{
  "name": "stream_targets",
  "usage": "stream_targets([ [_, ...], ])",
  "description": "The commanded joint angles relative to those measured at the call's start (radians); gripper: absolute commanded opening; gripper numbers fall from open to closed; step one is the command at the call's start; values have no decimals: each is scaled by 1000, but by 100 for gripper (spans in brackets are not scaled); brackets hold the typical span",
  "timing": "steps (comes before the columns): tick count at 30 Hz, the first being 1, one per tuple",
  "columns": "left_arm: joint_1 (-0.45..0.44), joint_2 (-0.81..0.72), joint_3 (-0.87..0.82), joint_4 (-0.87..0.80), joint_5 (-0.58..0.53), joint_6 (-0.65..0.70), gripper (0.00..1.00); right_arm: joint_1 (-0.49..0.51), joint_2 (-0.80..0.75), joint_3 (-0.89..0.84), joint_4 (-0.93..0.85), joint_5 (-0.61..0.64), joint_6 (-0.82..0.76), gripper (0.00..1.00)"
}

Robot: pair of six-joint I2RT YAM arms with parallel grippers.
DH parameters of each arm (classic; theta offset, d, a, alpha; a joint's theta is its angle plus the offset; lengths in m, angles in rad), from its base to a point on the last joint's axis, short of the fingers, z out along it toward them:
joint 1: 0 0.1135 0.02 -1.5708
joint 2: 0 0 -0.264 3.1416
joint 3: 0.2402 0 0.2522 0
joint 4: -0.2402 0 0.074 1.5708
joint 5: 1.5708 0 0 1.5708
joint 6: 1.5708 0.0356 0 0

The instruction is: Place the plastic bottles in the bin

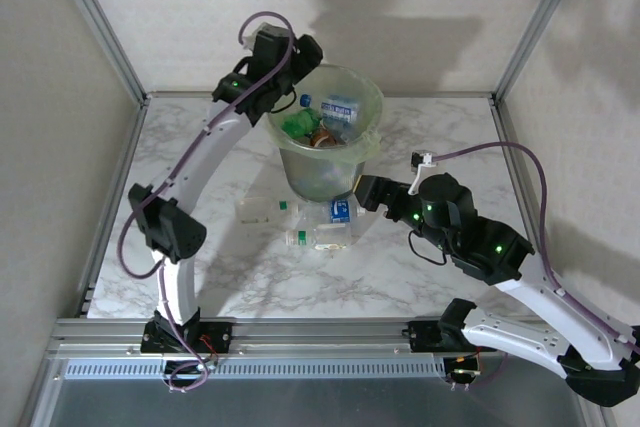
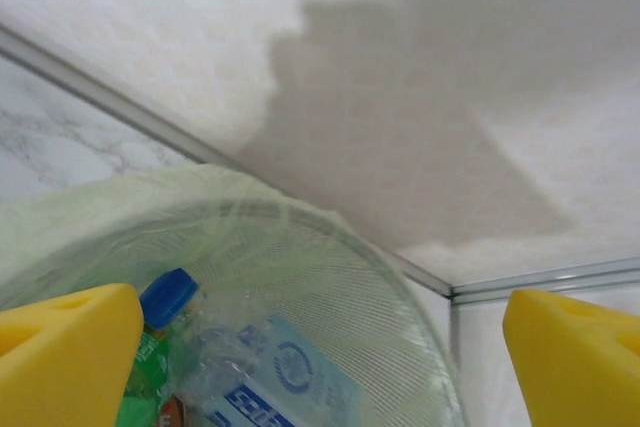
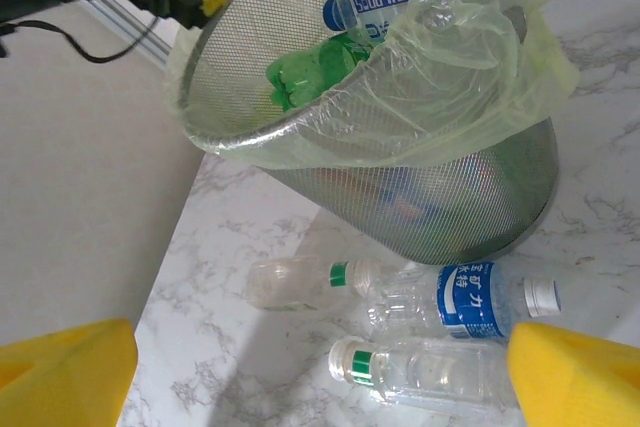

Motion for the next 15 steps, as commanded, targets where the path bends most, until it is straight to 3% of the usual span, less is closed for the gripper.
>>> stream_targets([
  [1,-18,-223,-105,71,-29,98,99,4,25,-41,38,-9,-21,98],
  [5,-7,-498,-416,212,13,156,100,-25,92,-95,102,-134,-61,98],
  [11,27,-803,-810,187,45,165,98,-65,206,-181,208,-284,-110,98],
  [15,47,-968,-1080,186,58,107,95,-107,292,-231,267,-318,-127,96],
])
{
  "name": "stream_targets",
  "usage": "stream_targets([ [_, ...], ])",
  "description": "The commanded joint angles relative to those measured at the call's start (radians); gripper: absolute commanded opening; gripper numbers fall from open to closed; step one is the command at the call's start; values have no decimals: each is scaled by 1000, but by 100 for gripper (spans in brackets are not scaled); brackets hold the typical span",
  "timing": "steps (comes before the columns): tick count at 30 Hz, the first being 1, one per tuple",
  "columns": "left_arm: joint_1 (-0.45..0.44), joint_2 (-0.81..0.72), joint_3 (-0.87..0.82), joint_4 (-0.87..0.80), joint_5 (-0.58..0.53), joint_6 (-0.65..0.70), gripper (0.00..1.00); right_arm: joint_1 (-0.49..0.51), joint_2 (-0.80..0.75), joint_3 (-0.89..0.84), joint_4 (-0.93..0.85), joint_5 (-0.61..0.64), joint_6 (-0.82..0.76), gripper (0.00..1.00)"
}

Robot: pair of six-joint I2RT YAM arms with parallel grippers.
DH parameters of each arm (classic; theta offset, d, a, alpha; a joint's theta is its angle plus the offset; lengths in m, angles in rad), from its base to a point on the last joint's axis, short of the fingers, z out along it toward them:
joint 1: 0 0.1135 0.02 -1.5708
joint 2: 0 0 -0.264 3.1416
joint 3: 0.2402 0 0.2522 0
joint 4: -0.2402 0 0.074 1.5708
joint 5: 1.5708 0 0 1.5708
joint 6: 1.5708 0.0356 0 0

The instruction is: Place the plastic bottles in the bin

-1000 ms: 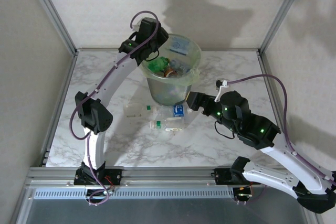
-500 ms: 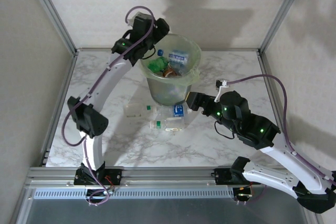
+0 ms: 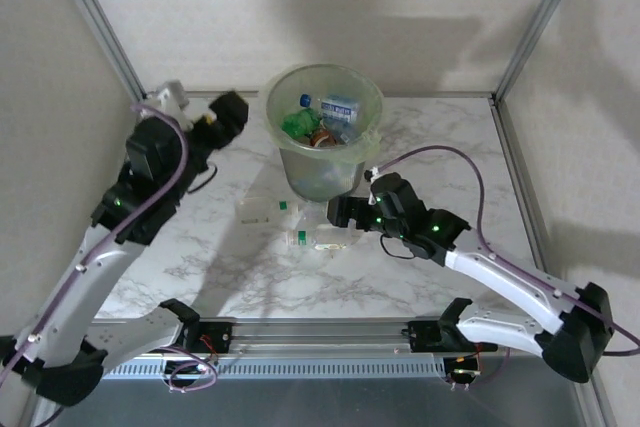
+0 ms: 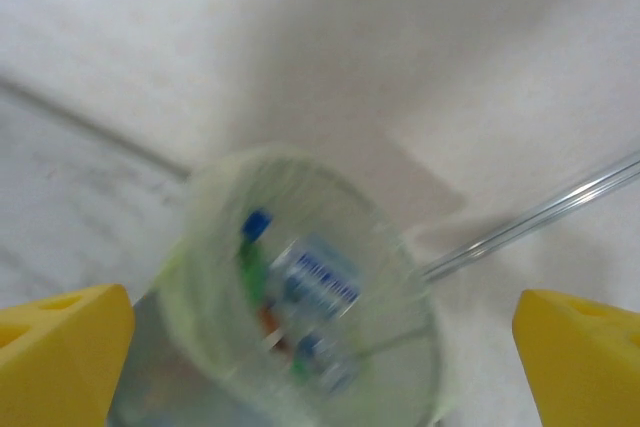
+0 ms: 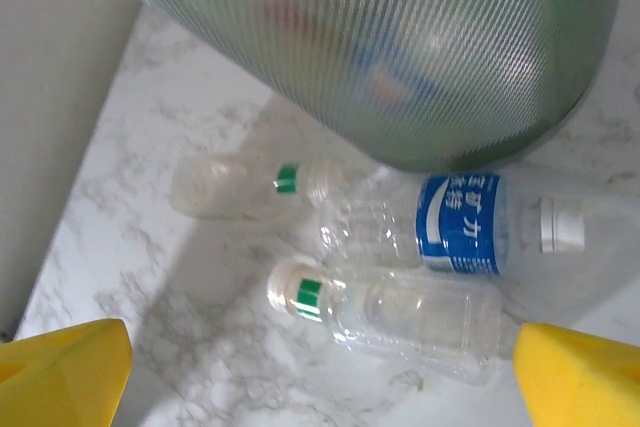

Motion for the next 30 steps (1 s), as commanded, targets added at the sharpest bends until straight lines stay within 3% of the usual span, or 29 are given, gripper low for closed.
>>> stream_targets([
  [1,25,-62,-201,-27,43,-42,94,-38,50,-41,96,-58,-42,96],
  [6,44,-150,-437,7,114,-156,88,-101,121,-102,185,-103,-56,95],
  [11,44,-134,-590,87,199,-266,80,-120,183,-131,231,-137,-55,94],
  [22,39,16,-740,214,329,-390,70,-122,248,-182,322,-199,-7,91],
  [30,-35,137,-772,296,350,-446,71,-114,273,-197,326,-210,12,89],
])
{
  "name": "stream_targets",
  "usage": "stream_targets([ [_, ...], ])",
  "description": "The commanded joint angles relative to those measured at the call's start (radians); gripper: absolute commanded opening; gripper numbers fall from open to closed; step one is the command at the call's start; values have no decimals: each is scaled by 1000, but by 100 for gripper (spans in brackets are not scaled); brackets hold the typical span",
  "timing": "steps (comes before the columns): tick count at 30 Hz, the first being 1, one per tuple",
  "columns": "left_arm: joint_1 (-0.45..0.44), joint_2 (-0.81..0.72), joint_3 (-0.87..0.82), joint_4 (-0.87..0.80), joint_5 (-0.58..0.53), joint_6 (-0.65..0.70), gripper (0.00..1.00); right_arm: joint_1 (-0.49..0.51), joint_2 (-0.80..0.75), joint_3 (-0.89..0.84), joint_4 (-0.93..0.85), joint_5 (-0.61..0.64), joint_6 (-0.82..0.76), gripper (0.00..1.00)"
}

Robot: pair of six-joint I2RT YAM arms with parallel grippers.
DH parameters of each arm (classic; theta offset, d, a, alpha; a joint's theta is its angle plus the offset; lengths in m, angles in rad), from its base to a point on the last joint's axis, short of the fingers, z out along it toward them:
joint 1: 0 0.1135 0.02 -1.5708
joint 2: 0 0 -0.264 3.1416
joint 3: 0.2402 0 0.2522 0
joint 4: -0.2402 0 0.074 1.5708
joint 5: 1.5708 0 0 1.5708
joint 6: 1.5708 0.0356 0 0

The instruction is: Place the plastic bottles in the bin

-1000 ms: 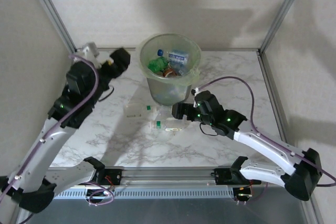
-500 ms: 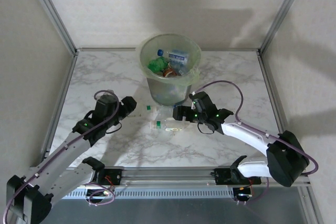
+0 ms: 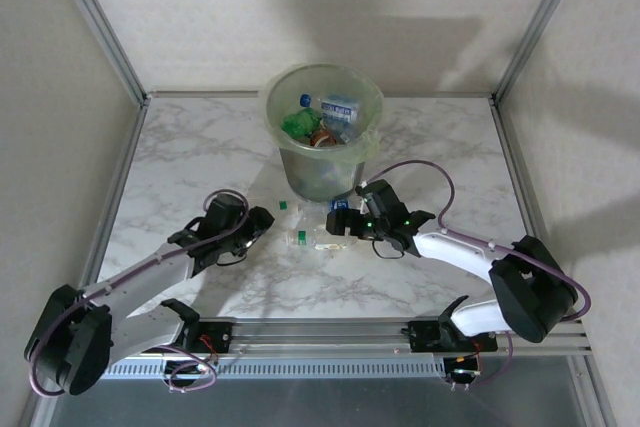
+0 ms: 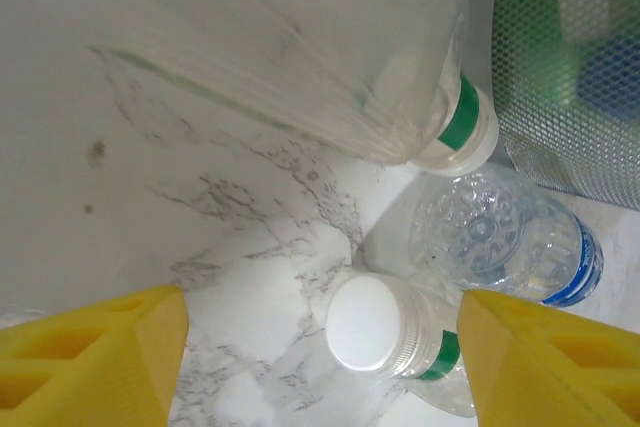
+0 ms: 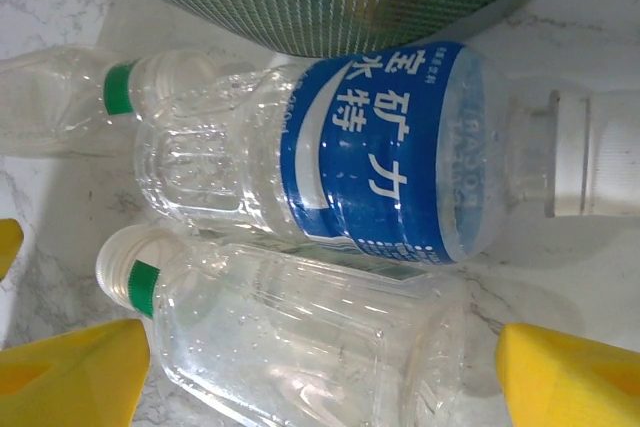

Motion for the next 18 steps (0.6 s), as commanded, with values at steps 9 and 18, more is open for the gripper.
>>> stream_targets([
  [9,-100,158,-3,169,35,-142,71,17,3,-21,35,-20,33,88],
  [18,-164,227,-9,230,23,-235,68,45,8,-22,45,-16,43,84],
])
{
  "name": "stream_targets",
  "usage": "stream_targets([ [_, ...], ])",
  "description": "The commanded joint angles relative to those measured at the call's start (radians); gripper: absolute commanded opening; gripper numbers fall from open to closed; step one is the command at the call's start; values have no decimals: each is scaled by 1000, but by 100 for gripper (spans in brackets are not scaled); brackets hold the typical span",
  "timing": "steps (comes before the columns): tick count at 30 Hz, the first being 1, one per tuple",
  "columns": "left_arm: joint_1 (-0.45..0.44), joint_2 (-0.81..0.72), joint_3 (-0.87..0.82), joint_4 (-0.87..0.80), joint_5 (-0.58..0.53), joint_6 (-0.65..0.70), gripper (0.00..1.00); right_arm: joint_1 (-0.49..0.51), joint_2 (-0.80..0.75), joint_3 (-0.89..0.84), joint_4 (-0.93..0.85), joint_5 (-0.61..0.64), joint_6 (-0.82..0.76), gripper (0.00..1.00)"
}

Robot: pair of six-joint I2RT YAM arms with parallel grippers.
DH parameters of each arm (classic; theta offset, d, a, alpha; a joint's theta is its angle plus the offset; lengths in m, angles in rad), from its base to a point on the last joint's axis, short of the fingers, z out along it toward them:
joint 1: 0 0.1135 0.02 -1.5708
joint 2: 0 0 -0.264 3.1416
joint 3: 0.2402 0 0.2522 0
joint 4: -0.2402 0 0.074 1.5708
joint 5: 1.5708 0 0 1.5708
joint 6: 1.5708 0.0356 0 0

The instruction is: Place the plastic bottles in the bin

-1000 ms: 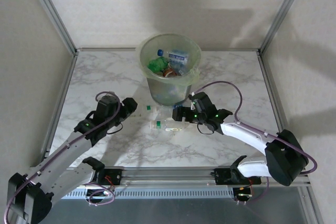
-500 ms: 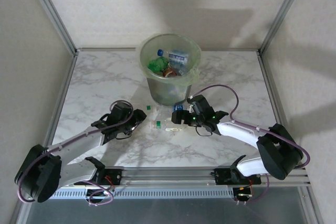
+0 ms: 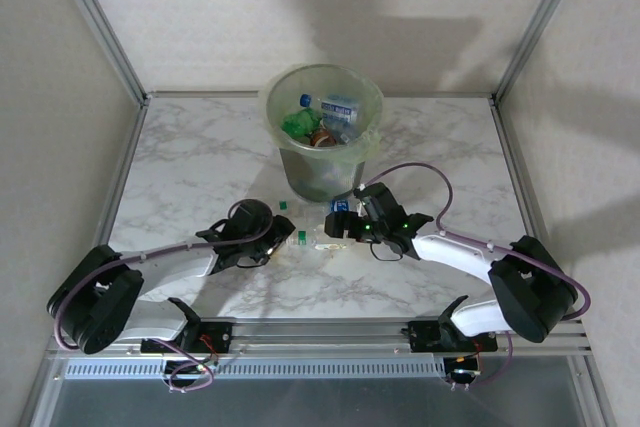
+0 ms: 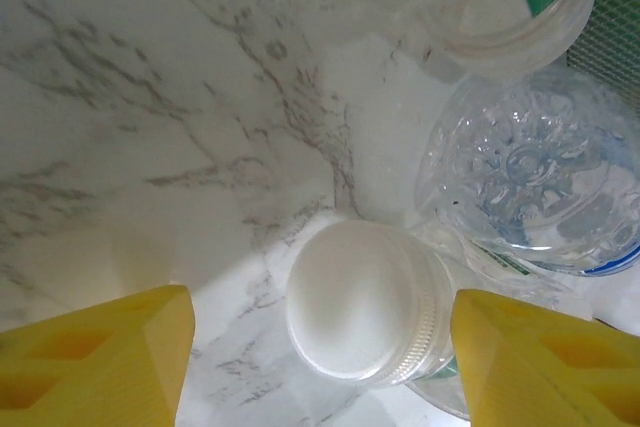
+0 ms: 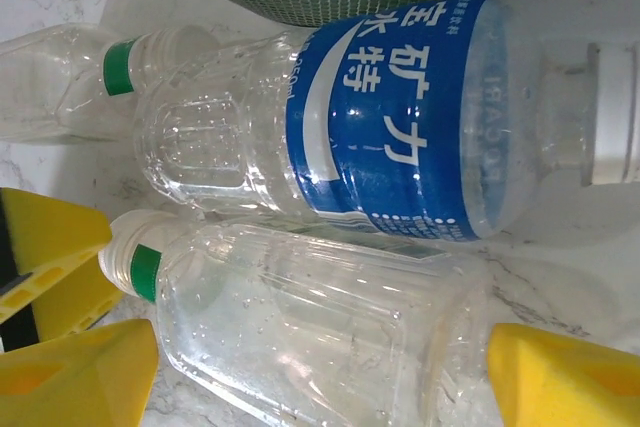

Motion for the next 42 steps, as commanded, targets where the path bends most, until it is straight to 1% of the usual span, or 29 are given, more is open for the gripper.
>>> stream_targets([
  [1,-16,15,-12,40,-9,-56,67,19,9,-8,15,-13,11,83],
  [5,-16,29,-8,45,-17,-71,66,42,12,-5,16,-11,17,81],
  [10,-21,49,12,42,-17,-86,68,81,10,4,3,-3,31,78],
  [15,-24,53,15,39,-25,-91,68,110,7,3,6,-5,47,75],
  [22,-24,64,23,54,-31,-108,60,154,6,12,11,-9,62,74],
  [24,-24,65,34,46,-37,-106,59,168,7,19,2,-1,61,73],
  [25,-24,69,44,35,-40,-102,59,174,6,21,-1,3,61,73],
  [28,-24,83,79,-20,-62,-74,65,182,0,20,-8,10,66,73],
  [30,-24,91,87,-25,-69,-69,66,185,-8,18,-12,14,65,73],
  [31,-24,95,91,-24,-71,-68,66,186,-12,17,-15,15,65,73],
  [35,-25,120,107,-28,-75,-68,57,190,-27,16,-31,30,66,73],
  [40,-28,131,123,-61,-94,-55,55,189,-68,15,-50,43,65,73],
  [42,-27,136,128,-71,-101,-47,50,190,-85,18,-65,55,64,73],
])
